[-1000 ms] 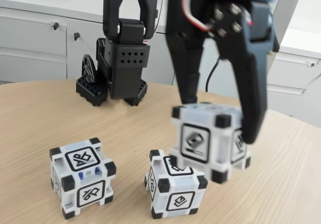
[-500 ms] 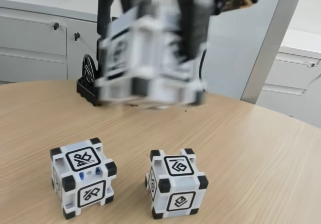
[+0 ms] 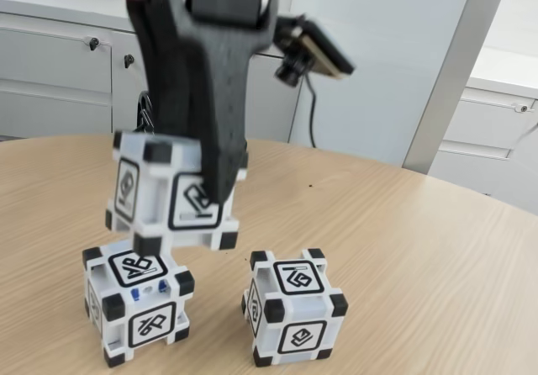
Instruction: Stack cubes from left to right.
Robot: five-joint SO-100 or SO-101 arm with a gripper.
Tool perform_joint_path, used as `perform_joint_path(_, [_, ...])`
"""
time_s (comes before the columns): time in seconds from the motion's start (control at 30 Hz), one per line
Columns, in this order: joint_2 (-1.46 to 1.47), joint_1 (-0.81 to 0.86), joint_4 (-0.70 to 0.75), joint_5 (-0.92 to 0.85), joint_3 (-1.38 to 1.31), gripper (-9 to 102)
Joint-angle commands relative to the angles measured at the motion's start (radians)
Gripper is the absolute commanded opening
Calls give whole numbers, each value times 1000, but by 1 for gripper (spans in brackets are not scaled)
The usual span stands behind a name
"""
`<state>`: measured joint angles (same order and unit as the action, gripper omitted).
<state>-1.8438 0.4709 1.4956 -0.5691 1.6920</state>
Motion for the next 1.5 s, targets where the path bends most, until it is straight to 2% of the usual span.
perform_joint_path(0.0, [-48,6,-2,-46,38,19])
perform_joint_path(0.43, [-48,35,-14,-23,58,18])
perform_joint_path(0.57, [-29,89,-15,-55,58,19])
perform_joint_path(1.03, [-29,94,-17,-126,132,19])
perform_joint_path(1.47, [-31,143,-17,-98,118,19])
